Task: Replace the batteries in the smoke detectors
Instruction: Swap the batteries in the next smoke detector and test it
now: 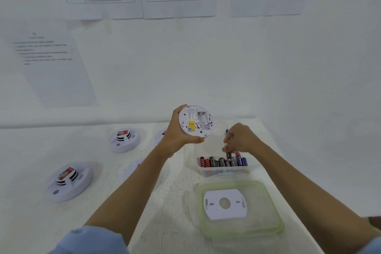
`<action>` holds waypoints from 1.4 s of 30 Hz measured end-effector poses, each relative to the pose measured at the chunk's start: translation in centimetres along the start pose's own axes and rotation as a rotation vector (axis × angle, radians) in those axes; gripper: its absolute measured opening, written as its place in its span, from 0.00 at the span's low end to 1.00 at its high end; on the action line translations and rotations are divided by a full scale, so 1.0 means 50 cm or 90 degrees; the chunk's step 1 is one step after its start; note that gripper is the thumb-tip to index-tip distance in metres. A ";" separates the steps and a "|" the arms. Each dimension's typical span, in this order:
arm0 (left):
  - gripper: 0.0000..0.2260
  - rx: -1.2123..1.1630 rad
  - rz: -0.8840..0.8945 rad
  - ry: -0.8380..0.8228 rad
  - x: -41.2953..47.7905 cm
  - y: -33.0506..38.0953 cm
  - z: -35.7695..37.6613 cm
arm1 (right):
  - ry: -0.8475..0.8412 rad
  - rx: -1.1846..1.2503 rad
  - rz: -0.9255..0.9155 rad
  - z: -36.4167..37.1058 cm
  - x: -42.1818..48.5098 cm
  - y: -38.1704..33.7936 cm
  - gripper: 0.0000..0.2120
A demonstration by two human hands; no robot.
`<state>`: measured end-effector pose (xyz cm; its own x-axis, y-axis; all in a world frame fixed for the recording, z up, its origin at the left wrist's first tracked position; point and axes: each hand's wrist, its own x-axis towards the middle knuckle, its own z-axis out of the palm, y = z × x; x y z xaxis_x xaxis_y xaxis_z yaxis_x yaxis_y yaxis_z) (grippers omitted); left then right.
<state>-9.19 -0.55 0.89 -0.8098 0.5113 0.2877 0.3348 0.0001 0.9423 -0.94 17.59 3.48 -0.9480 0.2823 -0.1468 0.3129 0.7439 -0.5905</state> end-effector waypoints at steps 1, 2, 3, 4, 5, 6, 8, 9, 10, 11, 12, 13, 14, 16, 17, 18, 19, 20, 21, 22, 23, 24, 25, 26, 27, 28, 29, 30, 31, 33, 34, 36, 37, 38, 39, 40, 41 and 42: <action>0.42 0.000 0.000 0.002 0.002 -0.002 0.000 | -0.025 -0.044 0.002 0.008 0.000 0.001 0.13; 0.42 0.001 -0.001 0.003 0.004 -0.004 0.000 | -0.044 -0.088 0.003 0.015 0.000 0.001 0.14; 0.42 0.000 -0.002 0.003 0.006 -0.007 0.000 | -0.064 -0.135 0.005 0.020 0.003 0.001 0.14; 0.42 -0.001 -0.004 0.004 0.008 -0.010 0.001 | -0.083 -0.172 0.006 0.024 0.005 0.001 0.15; 0.42 -0.001 -0.006 0.004 0.010 -0.013 0.001 | -0.095 -0.189 0.004 0.027 0.007 0.001 0.15; 0.42 0.001 -0.008 0.005 0.012 -0.017 0.001 | -0.100 -0.189 0.001 0.026 0.011 0.003 0.14; 0.43 0.008 -0.009 0.003 0.017 -0.023 0.002 | -0.101 -0.153 -0.001 0.010 0.022 0.003 0.11; 0.43 0.009 -0.010 -0.001 0.020 -0.027 0.002 | -0.091 -0.142 -0.001 -0.005 0.032 0.000 0.09; 0.44 0.006 -0.013 -0.006 0.023 -0.029 0.002 | -0.064 -0.141 -0.001 -0.022 0.048 -0.002 0.07; 0.44 0.000 -0.019 -0.012 0.026 -0.032 0.002 | -0.022 -0.151 0.001 -0.037 0.069 -0.003 0.07; 0.44 -0.004 -0.024 -0.017 0.029 -0.034 0.002 | 0.030 -0.172 0.010 -0.048 0.092 -0.003 0.07; 0.45 -0.005 -0.029 -0.019 0.031 -0.036 0.003 | 0.077 -0.205 0.020 -0.052 0.113 -0.001 0.09; 0.45 -0.005 -0.033 -0.020 0.034 -0.037 0.005 | 0.103 -0.248 0.024 -0.049 0.130 0.000 0.10; 0.45 -0.005 -0.039 -0.025 0.039 -0.040 0.009 | 0.080 -0.338 0.015 -0.034 0.156 0.000 0.12; 0.45 -0.007 -0.041 -0.029 0.041 -0.041 0.011 | 0.050 -0.380 0.008 -0.025 0.166 -0.001 0.13; 0.45 -0.010 -0.044 -0.032 0.043 -0.041 0.012 | 0.024 -0.423 0.000 -0.018 0.174 -0.003 0.12; 0.45 -0.013 -0.048 -0.035 0.043 -0.041 0.013 | 0.008 -0.465 -0.007 -0.013 0.178 -0.006 0.10; 0.45 -0.015 -0.052 -0.038 0.043 -0.041 0.014 | 0.001 -0.497 -0.008 -0.008 0.183 -0.009 0.09; 0.45 -0.016 -0.056 -0.039 0.043 -0.042 0.014 | -0.003 -0.523 -0.006 -0.003 0.189 -0.010 0.09; 0.45 -0.017 -0.059 -0.041 0.042 -0.043 0.014 | -0.008 -0.541 -0.001 0.003 0.194 -0.011 0.10; 0.45 -0.018 -0.062 -0.042 0.042 -0.044 0.014 | -0.013 -0.552 0.003 0.009 0.197 -0.011 0.11; 0.45 -0.019 -0.062 -0.044 0.041 -0.045 0.015 | -0.016 -0.555 0.006 0.014 0.199 -0.011 0.11; 0.45 -0.021 -0.062 -0.046 0.041 -0.046 0.015 | -0.013 -0.549 0.006 0.019 0.202 -0.009 0.12; 0.45 -0.022 -0.063 -0.047 0.041 -0.047 0.015 | -0.006 -0.536 0.004 0.023 0.205 -0.008 0.12; 0.45 -0.022 -0.063 -0.047 0.041 -0.047 0.015 | 0.001 -0.518 0.000 0.027 0.208 -0.006 0.13; 0.45 -0.022 -0.063 -0.047 0.041 -0.046 0.015 | 0.005 -0.496 -0.006 0.030 0.208 -0.005 0.13; 0.45 -0.023 -0.063 -0.046 0.041 -0.046 0.015 | 0.009 -0.468 -0.013 0.032 0.209 -0.004 0.12; 0.45 -0.024 -0.063 -0.044 0.040 -0.046 0.015 | 0.010 -0.438 -0.021 0.034 0.209 -0.003 0.10; 0.45 -0.024 -0.063 -0.043 0.041 -0.046 0.014 | 0.010 -0.409 -0.028 0.034 0.210 -0.002 0.09; 0.45 -0.023 -0.060 -0.043 0.039 -0.046 0.014 | 0.012 -0.346 -0.031 0.029 0.209 0.003 0.06; 0.45 -0.023 -0.058 -0.044 0.038 -0.045 0.014 | 0.017 -0.299 -0.031 0.023 0.207 0.006 0.06; 0.45 -0.022 -0.056 -0.045 0.037 -0.044 0.014 | 0.041 -0.189 -0.044 0.011 0.207 0.014 0.07; 0.45 -0.021 -0.057 -0.043 0.036 -0.043 0.013 | 0.054 -0.125 -0.052 0.004 0.205 0.017 0.07; 0.45 -0.020 -0.057 -0.041 0.035 -0.041 0.013 | 0.064 -0.042 -0.056 -0.003 0.200 0.017 0.08; 0.45 -0.017 -0.057 -0.039 0.034 -0.040 0.013 | 0.072 0.062 -0.050 -0.012 0.192 0.015 0.09; 0.46 -0.016 -0.054 -0.037 0.033 -0.039 0.012 | 0.075 0.175 -0.038 -0.022 0.180 0.011 0.11; 0.45 -0.015 -0.051 -0.035 0.033 -0.038 0.012 | 0.076 0.283 -0.034 -0.032 0.167 0.007 0.14; 0.45 -0.014 -0.047 -0.033 0.032 -0.038 0.011 | 0.081 0.369 -0.045 -0.042 0.152 0.001 0.15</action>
<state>-10.83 0.75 -0.52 -0.8055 0.5547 0.2086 0.2642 0.0211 0.9642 -8.00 21.06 4.00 -0.9400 0.3407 -0.0166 0.1332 0.3218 -0.9374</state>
